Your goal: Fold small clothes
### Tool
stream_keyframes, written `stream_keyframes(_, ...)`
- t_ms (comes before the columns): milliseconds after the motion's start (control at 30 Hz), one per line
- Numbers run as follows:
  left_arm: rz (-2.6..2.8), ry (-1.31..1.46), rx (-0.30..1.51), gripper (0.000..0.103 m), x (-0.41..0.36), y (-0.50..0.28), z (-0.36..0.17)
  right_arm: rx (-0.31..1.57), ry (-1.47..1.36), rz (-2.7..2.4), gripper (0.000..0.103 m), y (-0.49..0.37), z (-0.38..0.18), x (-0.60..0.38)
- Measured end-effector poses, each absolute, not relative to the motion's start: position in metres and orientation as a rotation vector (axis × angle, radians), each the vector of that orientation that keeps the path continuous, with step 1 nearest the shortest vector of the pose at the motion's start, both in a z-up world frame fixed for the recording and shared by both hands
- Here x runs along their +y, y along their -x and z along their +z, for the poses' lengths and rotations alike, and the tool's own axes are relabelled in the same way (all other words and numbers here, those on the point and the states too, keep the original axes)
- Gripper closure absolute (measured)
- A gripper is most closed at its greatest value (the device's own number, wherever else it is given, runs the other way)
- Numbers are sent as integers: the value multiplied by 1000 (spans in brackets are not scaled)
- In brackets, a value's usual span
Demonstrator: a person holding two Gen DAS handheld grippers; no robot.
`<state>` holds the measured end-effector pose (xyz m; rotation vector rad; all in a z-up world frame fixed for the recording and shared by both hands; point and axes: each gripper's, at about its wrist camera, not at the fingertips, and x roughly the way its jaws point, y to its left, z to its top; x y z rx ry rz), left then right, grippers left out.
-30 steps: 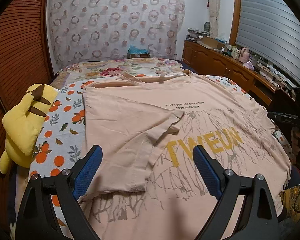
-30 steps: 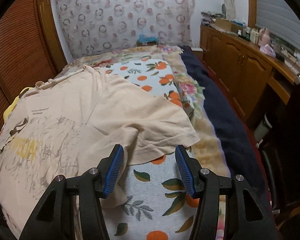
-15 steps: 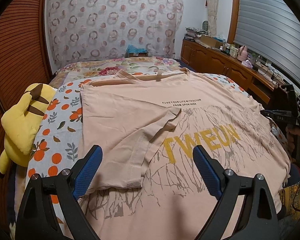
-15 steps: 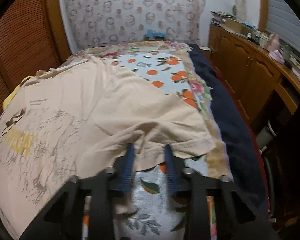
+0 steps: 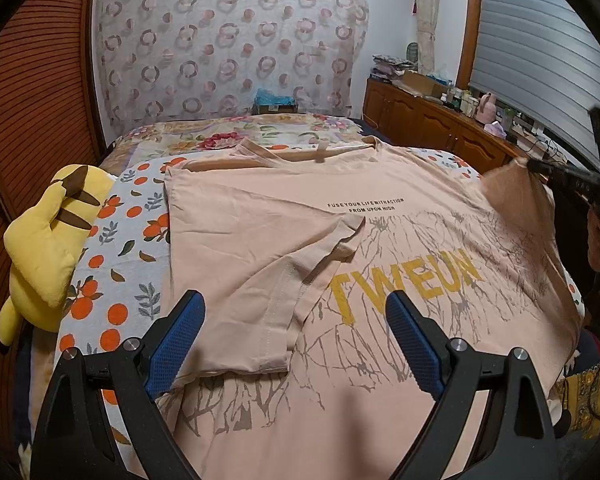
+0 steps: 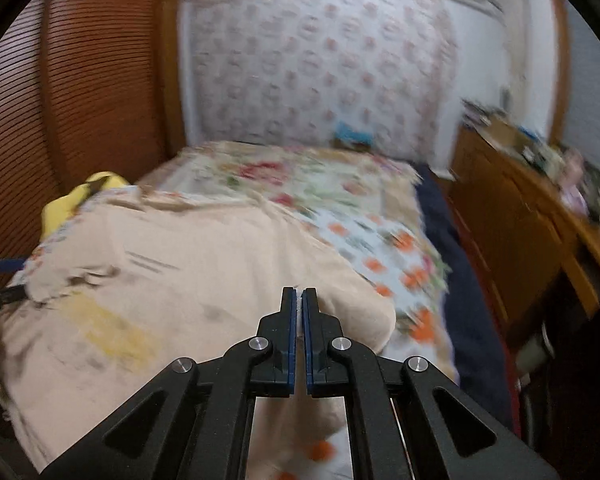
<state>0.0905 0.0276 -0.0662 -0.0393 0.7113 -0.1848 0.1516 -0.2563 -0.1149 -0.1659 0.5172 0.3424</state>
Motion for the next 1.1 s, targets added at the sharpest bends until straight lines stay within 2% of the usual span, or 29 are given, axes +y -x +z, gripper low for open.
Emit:
stream_keyframes(167, -186, 38, 715, 10, 30, -90, -66, 521, 215, 550, 99, -139, -111, -200)
stream_keyframes(267, -188, 41, 711, 10, 33, -88, -66, 531, 228, 550, 66, -137, -116, -199)
stream_keyframes(367, -187, 42, 708, 10, 35, -87, -66, 550, 186, 500, 63, -151, -117, -219)
stream_keyframes(600, -192, 46, 709, 10, 32, -86, -64, 656, 141, 406, 63, -178, -140, -257)
stream_keyframes(967, -182, 43, 719, 10, 32, -85, -66, 784, 171, 434, 64, -228, -169, -213)
stream_keyframes(1033, -179, 44, 722, 10, 33, -85, -68, 782, 164, 427, 71, -236, -167, -215)
stream_keyframes(1067, -178, 43, 724, 10, 33, -85, -69, 784, 161, 424, 87, -241, -165, -212)
stream_keyframes(1100, -177, 43, 725, 10, 34, -84, -70, 785, 156, 430, 97, -241, -161, -210)
